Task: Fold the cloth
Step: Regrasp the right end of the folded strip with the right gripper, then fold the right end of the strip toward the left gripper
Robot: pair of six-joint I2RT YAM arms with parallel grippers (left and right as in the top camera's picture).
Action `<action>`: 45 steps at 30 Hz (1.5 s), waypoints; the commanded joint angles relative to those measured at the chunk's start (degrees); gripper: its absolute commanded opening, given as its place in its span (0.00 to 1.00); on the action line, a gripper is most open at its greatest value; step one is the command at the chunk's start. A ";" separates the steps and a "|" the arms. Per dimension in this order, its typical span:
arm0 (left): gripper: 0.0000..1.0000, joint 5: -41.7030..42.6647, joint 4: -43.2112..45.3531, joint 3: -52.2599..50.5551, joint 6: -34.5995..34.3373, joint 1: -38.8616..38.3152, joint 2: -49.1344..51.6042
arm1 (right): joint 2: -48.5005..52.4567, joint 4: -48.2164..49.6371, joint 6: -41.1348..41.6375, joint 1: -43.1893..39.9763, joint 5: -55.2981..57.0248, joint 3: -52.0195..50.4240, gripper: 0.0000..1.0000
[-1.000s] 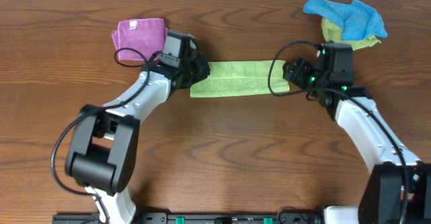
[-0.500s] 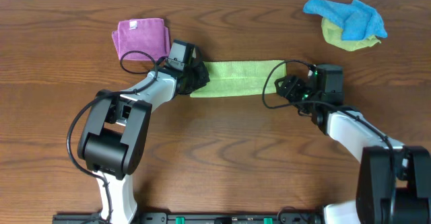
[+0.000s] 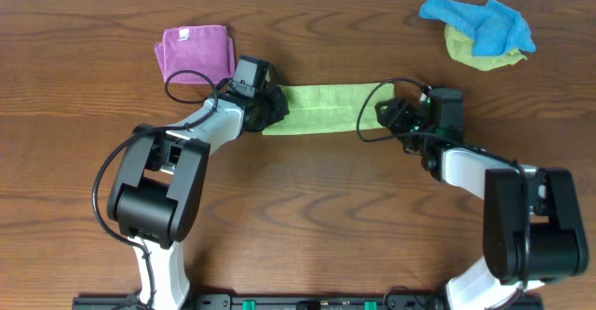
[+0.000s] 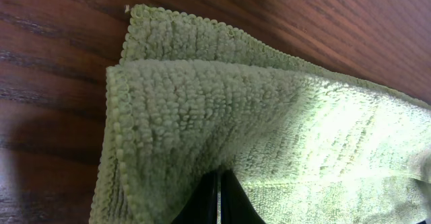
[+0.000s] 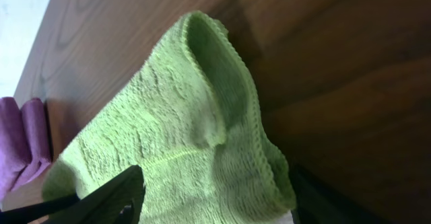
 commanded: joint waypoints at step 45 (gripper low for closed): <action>0.06 0.42 -1.95 2.80 0.26 0.11 0.35 | -5.62 12.09 -12.87 13.05 4.35 1.66 0.01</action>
